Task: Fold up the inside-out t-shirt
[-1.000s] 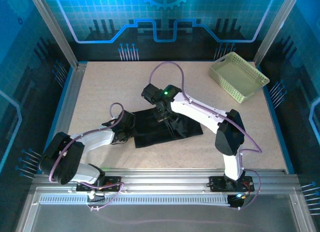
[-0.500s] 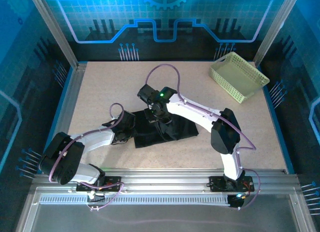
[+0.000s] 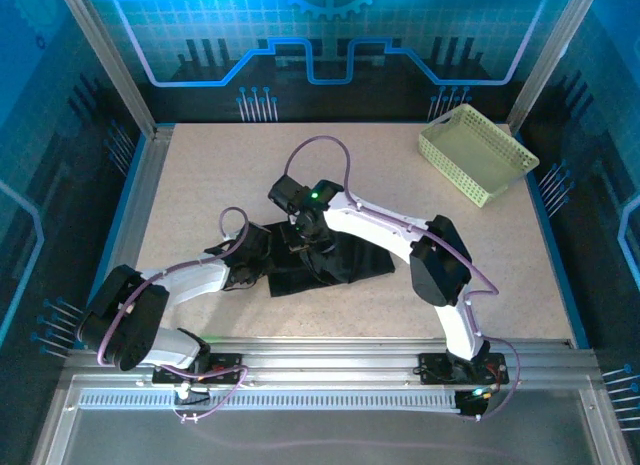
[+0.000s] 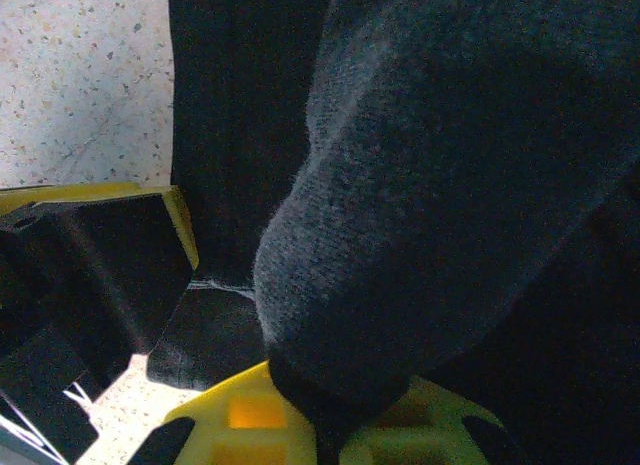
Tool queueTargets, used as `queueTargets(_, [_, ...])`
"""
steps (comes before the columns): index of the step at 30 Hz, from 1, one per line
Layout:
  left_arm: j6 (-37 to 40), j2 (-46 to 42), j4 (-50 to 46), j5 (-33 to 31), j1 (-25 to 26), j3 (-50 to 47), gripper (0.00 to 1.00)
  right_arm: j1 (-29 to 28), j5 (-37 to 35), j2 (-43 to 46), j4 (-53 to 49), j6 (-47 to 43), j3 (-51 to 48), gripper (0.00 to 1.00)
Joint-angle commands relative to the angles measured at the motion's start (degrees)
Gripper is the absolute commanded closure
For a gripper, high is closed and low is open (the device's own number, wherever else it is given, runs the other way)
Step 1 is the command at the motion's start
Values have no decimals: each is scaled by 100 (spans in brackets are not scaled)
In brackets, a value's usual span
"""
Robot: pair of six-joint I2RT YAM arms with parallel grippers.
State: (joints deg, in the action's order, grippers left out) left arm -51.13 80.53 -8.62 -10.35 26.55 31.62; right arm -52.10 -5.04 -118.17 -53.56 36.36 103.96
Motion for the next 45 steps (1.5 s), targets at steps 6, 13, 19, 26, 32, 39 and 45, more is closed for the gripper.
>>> queueTargets(6, [-323, 36, 847, 725, 231, -453, 65, -143, 321, -180, 179, 101, 317, 76])
queueTargets(13, [-457, -1109, 268, -74, 210, -777, 60, -143, 236, 268, 91, -151, 375, 58])
queueTargets(19, [-231, -2122, -682, -571, 79, -706, 58, 170, -698, 1305, 29, -491, -493, 57])
queueTargets(26, [414, -2130, -1167, -292, 147, 163, 55, 613, -626, 2161, 847, -569, -2201, 55])
queueTargets(32, [603, -1085, -1480, -204, 183, 1396, 47, 116, -898, 2497, 1689, -380, -2975, 49])
queueTargets(39, [296, 98, -1444, 167, -13, 2367, 45, -512, -1441, 2557, 2524, -468, -3308, 41])
queueTargets(45, [142, 688, -1330, 378, -140, 2679, 47, -749, -1781, 2160, 2863, -628, -3137, 41])
